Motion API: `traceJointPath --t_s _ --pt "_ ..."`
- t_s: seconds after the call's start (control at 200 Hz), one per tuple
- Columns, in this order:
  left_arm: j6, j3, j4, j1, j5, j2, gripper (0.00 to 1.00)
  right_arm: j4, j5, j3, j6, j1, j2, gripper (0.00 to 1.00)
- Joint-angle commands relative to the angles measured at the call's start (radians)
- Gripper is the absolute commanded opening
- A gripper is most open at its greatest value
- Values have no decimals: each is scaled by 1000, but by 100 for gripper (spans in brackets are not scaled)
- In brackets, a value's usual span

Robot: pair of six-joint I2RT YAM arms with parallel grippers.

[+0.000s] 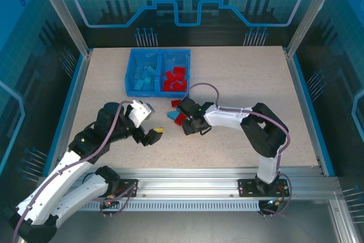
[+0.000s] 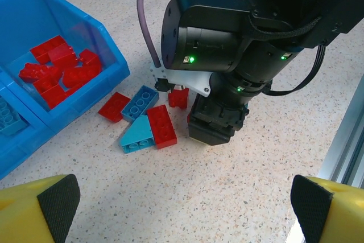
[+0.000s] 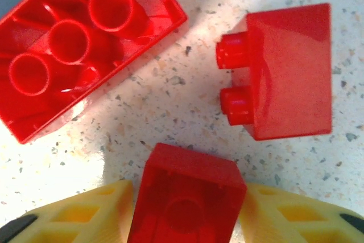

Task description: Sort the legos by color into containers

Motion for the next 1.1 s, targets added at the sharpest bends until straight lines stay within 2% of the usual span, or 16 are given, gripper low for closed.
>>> traceJointPath --t_s 0.0,0.115,0.245,0.4,0.51,0.65,0.915,1.096 --pt "36 -11 -16 4 20 -7 99 17 29 -1 -18 5 55 45" --pt "47 -5 -28 4 19 -8 99 17 40 -13 -31 23 -12 36" --pt "34 -1 -19 3 -18 -20 99 -23 84 -13 -35 46 -151 31" --pt "-16 -23 50 7 -150 -90 99 -25 129 28 -91 64 -321 32" --pt "-25 -58 93 21 -186 -161 99 15 147 115 -159 27 -339 33" --pt "-22 -75 100 28 -219 -201 99 32 143 324 -246 -61 -192 33" --pt "-38 -76 116 35 -279 -191 99 -54 201 855 -358 -167 276 31" --pt "-39 -79 120 50 -299 -191 99 -186 210 1269 -389 -206 598 32"
